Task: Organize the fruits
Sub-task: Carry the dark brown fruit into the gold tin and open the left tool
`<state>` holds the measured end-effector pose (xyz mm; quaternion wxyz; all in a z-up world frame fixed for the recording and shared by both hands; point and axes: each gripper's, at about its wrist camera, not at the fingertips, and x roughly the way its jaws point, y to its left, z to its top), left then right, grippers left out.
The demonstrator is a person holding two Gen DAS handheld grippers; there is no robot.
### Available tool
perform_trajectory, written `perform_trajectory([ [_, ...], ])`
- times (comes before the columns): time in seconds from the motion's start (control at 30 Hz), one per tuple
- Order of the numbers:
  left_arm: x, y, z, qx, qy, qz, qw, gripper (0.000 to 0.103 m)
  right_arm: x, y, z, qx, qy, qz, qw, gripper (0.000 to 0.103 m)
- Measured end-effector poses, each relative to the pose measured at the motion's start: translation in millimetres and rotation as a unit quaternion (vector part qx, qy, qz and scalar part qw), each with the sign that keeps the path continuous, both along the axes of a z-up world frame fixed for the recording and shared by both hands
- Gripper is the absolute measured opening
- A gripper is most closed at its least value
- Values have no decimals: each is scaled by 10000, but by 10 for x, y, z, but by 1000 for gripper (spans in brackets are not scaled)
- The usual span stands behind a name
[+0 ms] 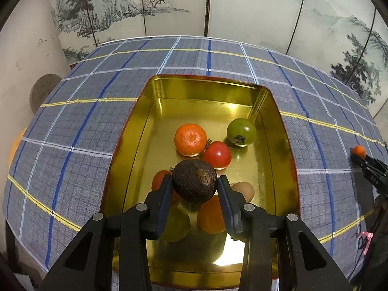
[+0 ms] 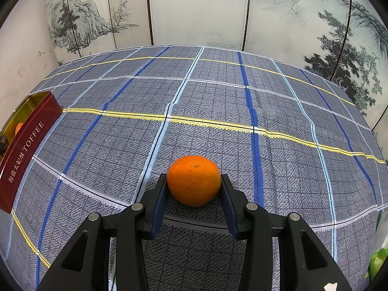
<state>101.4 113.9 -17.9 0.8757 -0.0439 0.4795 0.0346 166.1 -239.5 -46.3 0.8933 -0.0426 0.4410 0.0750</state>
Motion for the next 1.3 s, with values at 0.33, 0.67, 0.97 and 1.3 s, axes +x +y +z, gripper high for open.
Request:
perform_trajectory([
  [0.33, 0, -53, -66, 216, 25, -70, 9997, 39, 1, 1, 1, 0, 0, 0, 10000, 39],
  [0.67, 3, -80, -67, 353, 1, -64, 9994, 40, 1, 1, 3, 3, 2, -1, 10000, 39],
  [0.97, -25, -90, -18, 409, -148, -34, 9990, 40, 2, 1, 2, 4, 3, -2, 10000, 39],
  [1.3, -73, -87, 81, 405, -312, 77, 9987, 42, -2, -6, 0, 37, 6, -6, 10000, 40],
])
